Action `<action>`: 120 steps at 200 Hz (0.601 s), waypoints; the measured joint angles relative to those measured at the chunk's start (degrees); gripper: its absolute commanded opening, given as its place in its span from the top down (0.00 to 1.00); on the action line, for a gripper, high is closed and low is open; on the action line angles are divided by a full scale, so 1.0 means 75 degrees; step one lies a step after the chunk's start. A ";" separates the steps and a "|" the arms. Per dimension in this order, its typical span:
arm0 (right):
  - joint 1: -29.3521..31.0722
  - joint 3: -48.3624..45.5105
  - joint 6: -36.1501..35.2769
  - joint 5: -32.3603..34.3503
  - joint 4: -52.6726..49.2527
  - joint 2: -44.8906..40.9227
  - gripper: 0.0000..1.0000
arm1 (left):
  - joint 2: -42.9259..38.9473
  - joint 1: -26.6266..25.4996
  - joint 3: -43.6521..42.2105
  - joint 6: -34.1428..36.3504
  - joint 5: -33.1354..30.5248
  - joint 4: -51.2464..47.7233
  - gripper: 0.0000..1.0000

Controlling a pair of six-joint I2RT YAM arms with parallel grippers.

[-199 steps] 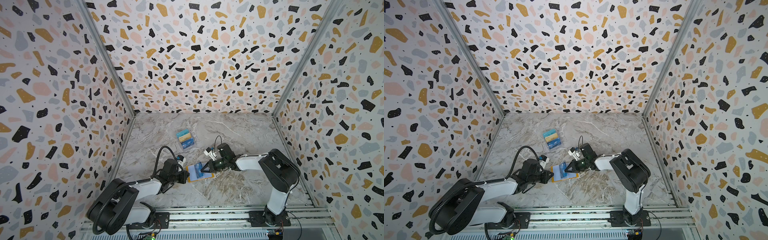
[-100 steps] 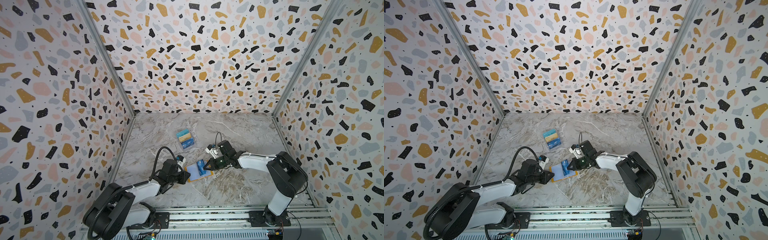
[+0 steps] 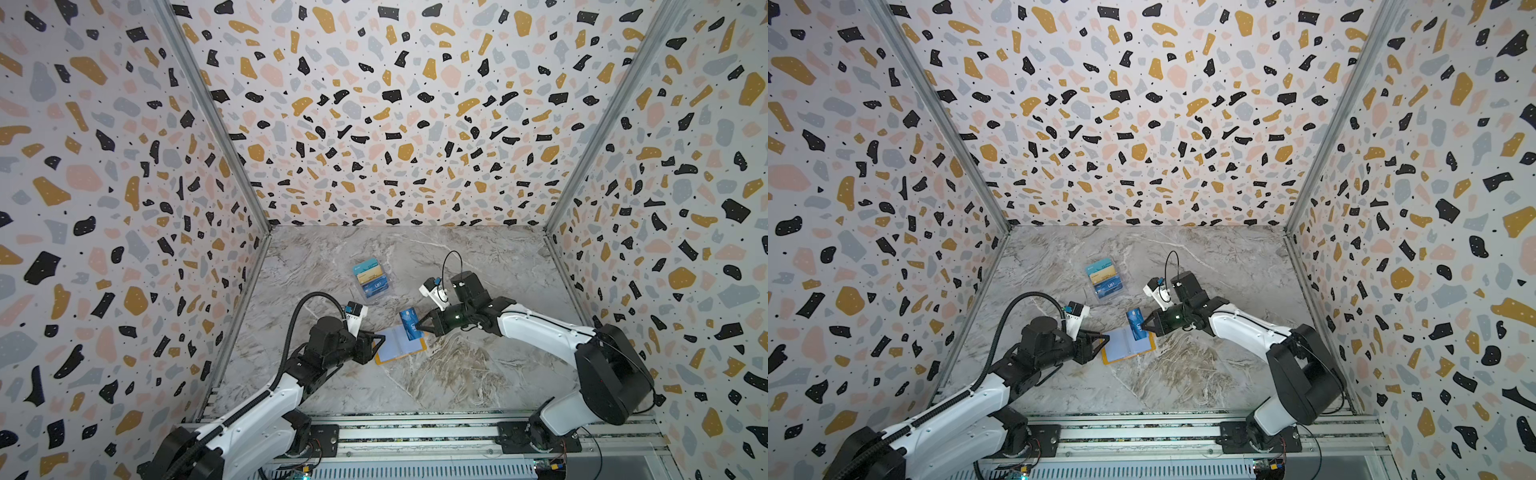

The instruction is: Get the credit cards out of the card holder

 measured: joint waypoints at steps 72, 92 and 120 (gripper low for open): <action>-0.0119 -0.0350 -0.1005 -0.2037 0.0000 -0.0933 1.00 | -0.0227 0.0000 0.0230 -0.0746 0.1894 0.1107 0.43; -0.0105 -0.0361 -0.1183 -0.2416 -0.0003 -0.0935 1.00 | -0.0248 0.0000 0.0428 -0.0801 0.2241 0.1268 0.45; -0.0058 -0.0361 -0.1343 -0.2707 -0.0006 -0.0935 1.00 | -0.0201 0.0000 0.0670 -0.0886 0.2713 0.1457 0.51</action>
